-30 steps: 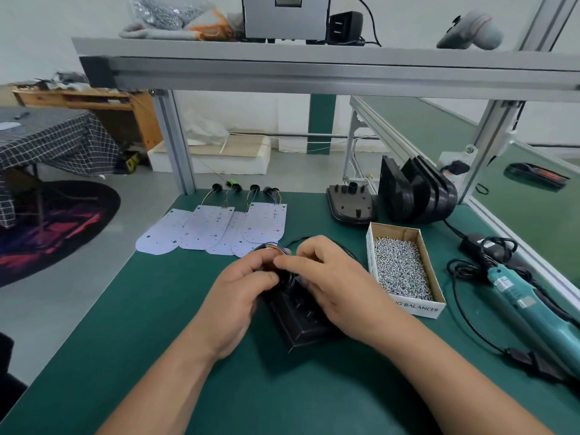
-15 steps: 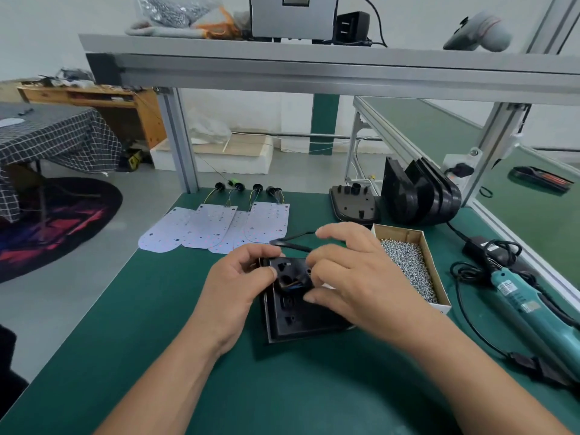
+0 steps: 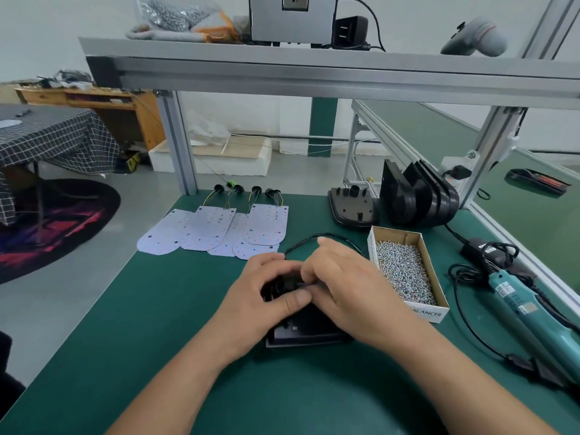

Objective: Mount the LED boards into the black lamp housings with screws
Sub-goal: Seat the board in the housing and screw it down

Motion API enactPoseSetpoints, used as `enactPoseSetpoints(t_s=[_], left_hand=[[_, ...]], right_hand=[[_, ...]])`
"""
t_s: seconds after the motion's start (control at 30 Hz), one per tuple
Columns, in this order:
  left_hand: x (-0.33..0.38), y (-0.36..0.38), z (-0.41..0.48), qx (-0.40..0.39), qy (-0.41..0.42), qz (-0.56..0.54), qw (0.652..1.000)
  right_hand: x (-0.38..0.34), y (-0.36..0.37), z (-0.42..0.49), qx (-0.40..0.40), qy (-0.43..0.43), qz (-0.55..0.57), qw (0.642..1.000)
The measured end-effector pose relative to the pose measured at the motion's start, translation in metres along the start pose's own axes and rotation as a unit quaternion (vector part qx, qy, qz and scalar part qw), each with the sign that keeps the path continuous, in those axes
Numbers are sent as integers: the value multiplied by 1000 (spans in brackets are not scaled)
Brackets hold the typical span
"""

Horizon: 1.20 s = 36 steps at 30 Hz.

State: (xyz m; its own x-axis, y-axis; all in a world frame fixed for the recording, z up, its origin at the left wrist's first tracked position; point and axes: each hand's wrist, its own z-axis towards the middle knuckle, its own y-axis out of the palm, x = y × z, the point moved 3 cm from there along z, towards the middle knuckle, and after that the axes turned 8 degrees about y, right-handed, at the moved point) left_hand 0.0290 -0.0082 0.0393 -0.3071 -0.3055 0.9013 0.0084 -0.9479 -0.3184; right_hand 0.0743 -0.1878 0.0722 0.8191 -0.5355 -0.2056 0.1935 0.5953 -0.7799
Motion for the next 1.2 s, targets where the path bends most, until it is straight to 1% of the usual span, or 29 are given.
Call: enactPoseSetpoints(t_s=[0.07, 0.17, 0.23, 0.3, 0.4, 0.57, 0.67, 0.77, 0.83, 0.9, 1.0, 1.07, 1.2], left_hand=[[-2, 2, 0, -3, -1, 20, 1000], [-3, 3, -1, 9, 6, 16, 1000], [-2, 3, -2, 14, 16, 26, 999], [1, 4, -2, 21, 28, 34, 999], [6, 10, -2, 50, 32, 27, 998], [8, 13, -3, 85, 19, 14, 996], [9, 12, -3, 79, 6, -7, 997], [9, 12, -8, 51, 29, -18, 998], [8, 10, -11, 40, 53, -2, 998], [6, 8, -12, 42, 66, 41, 996], [3, 7, -11, 34, 61, 92, 993], [3, 8, -11, 28, 62, 99, 993], [5, 11, -8, 50, 66, 103, 991]], right_hand=[[1, 0, -1, -6, 4, 3, 1000], [-1, -2, -1, -29, -31, -63, 997], [-3, -4, 1, -52, -28, -110, 992], [-5, -6, 0, -46, -7, -135, 990], [-7, -5, -6, -33, 31, -126, 991], [-4, -6, -7, -13, 23, -110, 994], [-4, -6, -8, -11, 33, -103, 994], [-5, -6, -8, -9, 29, -83, 996], [-6, -7, -9, -2, 17, -73, 997], [-6, -8, -8, 1, 16, -71, 997], [-5, -6, -9, -12, 20, -90, 996], [-5, -5, -11, -20, 26, -97, 995], [-2, -5, -12, -21, 26, -101, 994]])
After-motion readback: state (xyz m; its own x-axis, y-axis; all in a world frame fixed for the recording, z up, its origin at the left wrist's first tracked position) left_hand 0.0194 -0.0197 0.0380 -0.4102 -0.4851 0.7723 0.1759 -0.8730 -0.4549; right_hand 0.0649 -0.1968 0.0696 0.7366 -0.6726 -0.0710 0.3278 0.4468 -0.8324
